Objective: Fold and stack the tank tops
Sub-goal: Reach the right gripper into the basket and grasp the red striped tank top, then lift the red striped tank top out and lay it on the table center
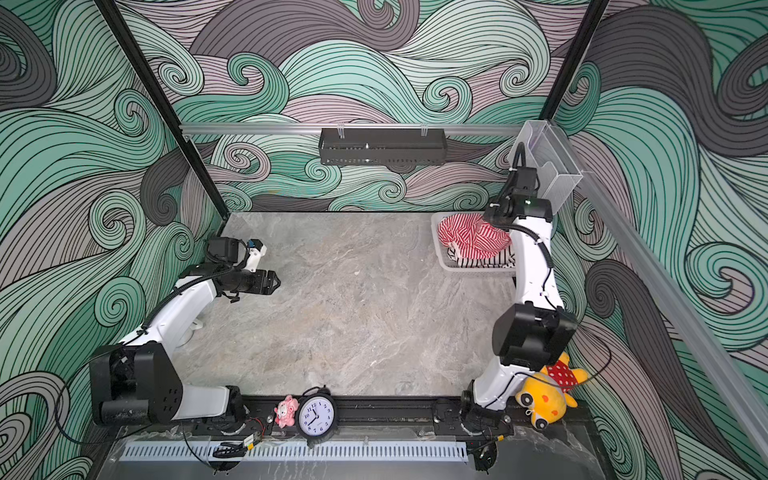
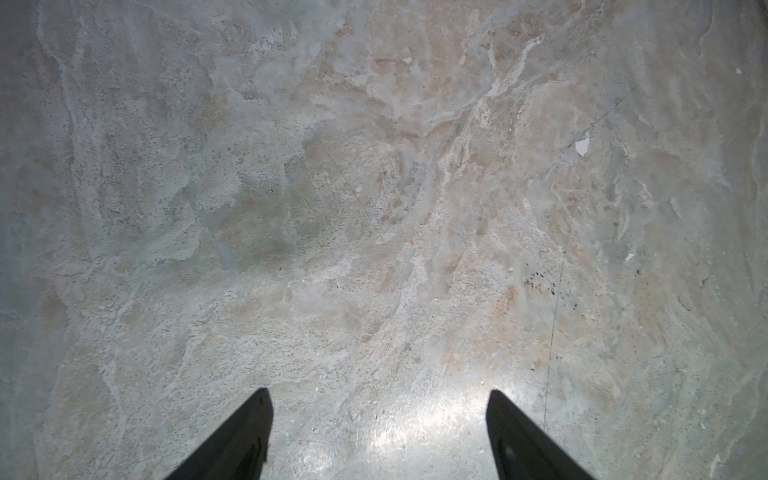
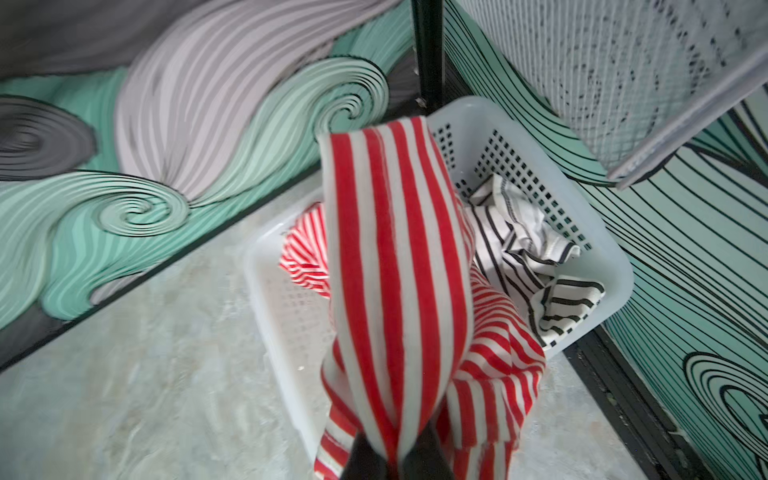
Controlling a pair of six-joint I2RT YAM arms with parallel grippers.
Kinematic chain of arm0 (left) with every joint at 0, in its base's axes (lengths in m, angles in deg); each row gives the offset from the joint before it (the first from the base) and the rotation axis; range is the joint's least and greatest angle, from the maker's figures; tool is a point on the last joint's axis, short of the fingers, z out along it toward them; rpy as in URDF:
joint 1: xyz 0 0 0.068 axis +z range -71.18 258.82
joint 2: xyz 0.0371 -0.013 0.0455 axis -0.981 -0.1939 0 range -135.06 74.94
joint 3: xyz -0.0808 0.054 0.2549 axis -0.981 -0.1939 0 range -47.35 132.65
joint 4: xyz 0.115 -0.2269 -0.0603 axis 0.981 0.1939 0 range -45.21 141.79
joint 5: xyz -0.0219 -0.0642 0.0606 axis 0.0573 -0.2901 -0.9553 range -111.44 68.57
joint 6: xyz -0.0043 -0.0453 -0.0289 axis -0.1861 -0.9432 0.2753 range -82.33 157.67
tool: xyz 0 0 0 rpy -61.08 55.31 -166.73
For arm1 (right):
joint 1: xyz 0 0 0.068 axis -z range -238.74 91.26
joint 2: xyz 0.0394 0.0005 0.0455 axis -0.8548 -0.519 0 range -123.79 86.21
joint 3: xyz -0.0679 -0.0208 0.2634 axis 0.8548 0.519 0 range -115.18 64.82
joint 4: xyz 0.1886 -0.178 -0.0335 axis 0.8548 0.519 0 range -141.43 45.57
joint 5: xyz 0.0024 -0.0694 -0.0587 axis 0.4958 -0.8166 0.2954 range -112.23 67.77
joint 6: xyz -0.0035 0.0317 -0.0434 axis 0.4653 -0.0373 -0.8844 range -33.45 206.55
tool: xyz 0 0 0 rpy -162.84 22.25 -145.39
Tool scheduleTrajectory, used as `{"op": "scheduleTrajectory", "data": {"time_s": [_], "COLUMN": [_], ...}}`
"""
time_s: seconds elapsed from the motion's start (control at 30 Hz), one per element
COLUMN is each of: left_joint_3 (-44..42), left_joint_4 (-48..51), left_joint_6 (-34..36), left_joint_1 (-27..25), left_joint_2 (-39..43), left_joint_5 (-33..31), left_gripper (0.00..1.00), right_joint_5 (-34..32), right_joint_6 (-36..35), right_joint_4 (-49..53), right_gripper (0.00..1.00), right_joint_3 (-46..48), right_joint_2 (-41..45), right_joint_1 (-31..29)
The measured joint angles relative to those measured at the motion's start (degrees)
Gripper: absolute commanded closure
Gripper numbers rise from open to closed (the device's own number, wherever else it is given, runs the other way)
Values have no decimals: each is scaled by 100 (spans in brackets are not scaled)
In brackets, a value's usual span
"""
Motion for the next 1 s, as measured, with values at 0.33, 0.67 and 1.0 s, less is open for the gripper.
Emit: {"op": "scheduleTrajectory", "data": {"time_s": [0.33, 0.67, 1.0], "left_joint_3": [0, 0, 0], "left_joint_4": [57, 61, 57], "left_joint_6": [-20, -24, -24], "left_joint_1": [-2, 0, 0], "left_joint_2": [0, 2, 63], "left_joint_5": [-24, -39, -76], "left_gripper": [17, 17, 17], "right_joint_5": [1504, 3101, 3460], "right_joint_6": [260, 844, 1252], "right_joint_4": [-367, -1707, -2070], "right_gripper": [99, 98, 98], "right_joint_3": [13, -284, -337], "right_joint_2": [1224, 2476, 1768], "right_joint_1": [-739, -1967, -3311]}}
